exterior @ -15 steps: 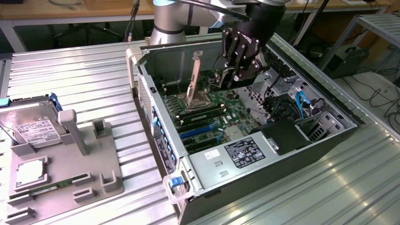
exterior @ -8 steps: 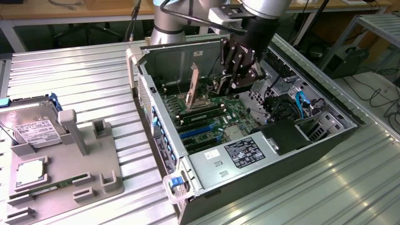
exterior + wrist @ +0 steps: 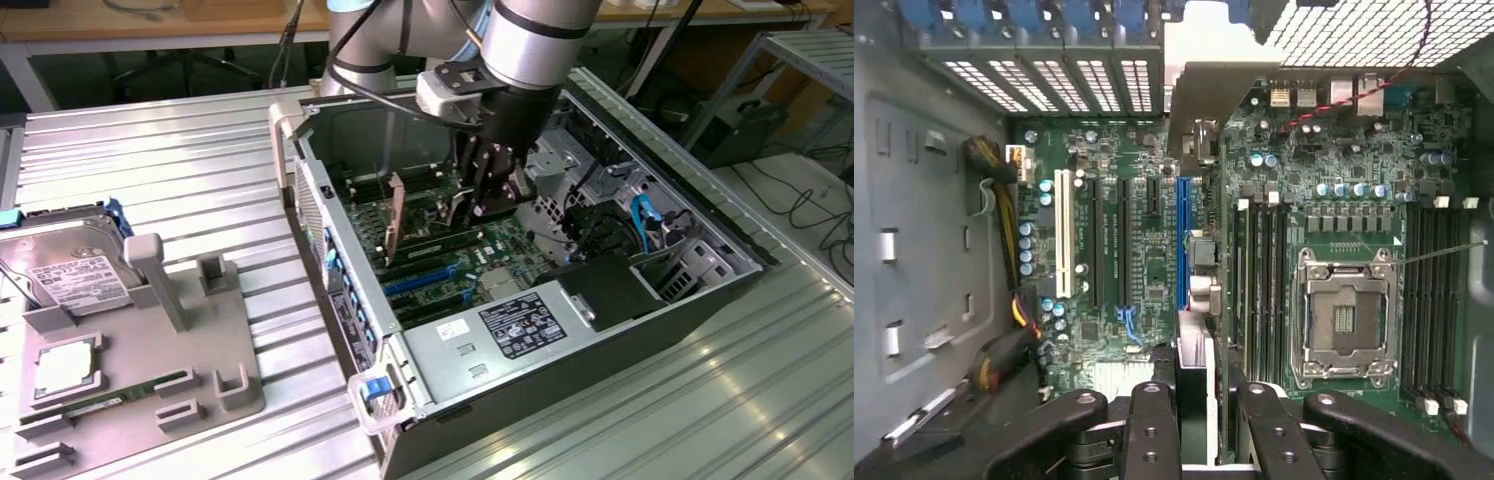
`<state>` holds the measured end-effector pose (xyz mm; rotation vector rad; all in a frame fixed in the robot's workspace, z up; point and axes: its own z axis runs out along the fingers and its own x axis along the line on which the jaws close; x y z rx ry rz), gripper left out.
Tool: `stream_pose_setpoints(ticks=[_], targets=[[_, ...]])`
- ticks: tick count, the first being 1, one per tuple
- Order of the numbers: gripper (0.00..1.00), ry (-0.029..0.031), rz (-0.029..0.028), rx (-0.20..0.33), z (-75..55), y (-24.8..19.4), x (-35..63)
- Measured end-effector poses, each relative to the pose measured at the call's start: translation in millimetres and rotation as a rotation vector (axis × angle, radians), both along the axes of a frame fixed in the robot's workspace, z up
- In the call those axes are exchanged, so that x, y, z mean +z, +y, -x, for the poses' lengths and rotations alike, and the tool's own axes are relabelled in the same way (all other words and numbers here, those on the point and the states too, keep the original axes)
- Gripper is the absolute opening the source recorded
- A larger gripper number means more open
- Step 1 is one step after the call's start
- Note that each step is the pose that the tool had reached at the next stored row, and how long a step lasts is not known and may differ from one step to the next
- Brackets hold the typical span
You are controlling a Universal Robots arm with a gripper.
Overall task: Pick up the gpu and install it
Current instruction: 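Insert the gpu into the slot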
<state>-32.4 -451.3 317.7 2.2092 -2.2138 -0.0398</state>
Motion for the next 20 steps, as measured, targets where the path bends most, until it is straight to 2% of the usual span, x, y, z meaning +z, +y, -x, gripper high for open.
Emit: stream_pose_setpoints(ticks=[5, 17, 18, 20], targets=[[0.28, 0.0002, 0.0039, -0.02, 4.1, 0.3, -9.3], [0.28, 0.0009, 0.0041, -0.003, 14.7, -0.4, -28.6], [0.28, -0.0003, 0.004, 0.001, 14.9, -0.4, -29.6], [0.28, -0.0108, 0.0039, 0.007, 15.9, -0.3, -31.2]])
